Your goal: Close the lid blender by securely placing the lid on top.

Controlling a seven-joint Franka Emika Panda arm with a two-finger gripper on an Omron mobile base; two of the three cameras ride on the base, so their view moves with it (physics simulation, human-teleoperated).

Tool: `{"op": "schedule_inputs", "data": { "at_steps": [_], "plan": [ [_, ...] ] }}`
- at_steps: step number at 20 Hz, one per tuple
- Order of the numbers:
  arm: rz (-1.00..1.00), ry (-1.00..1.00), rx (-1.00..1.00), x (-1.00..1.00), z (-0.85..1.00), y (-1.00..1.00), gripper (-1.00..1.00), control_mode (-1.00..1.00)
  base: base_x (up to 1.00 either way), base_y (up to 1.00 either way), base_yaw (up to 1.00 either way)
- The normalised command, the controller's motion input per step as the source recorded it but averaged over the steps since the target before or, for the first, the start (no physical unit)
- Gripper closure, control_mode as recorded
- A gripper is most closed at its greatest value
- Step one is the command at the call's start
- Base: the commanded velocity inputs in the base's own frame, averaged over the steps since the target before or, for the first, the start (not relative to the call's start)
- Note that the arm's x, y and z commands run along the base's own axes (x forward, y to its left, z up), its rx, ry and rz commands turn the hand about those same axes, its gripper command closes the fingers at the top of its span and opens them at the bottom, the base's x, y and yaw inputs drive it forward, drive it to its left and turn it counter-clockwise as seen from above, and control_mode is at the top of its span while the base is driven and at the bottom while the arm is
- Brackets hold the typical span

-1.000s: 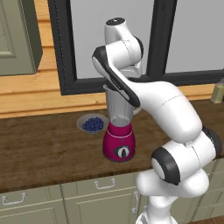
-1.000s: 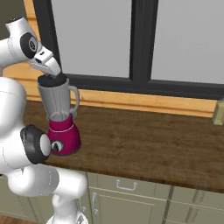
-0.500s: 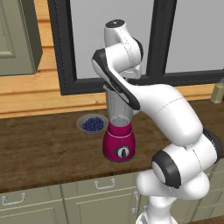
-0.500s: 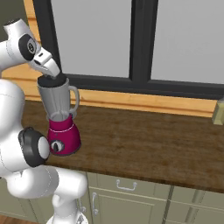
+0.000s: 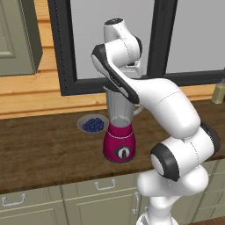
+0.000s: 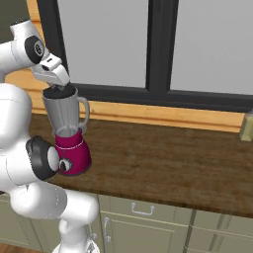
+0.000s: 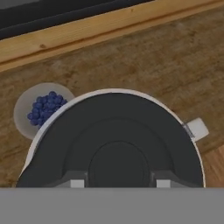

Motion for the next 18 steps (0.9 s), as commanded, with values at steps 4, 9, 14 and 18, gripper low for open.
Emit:
{"op": "schedule_inputs", "data": {
  "at_steps": [4, 9, 14, 18],
  "plan": [
    [0.11, 0.03, -0.01, 0.0, 0.0, 0.1, 1.0, -1.0, 0.0, 0.0, 0.0],
    [0.03, -0.01, 0.0, 0.0, 0.0, 0.06, -1.0, -1.0, 0.0, 0.0, 0.0],
    [0.0, -0.04, 0.0, -0.02, 0.06, 0.0, -1.0, -1.0, 0.0, 0.0, 0.0],
    [0.0, -0.08, 0.03, -0.09, 0.14, 0.0, -1.0, -1.0, 0.0, 0.0, 0.0]
  ]
}}
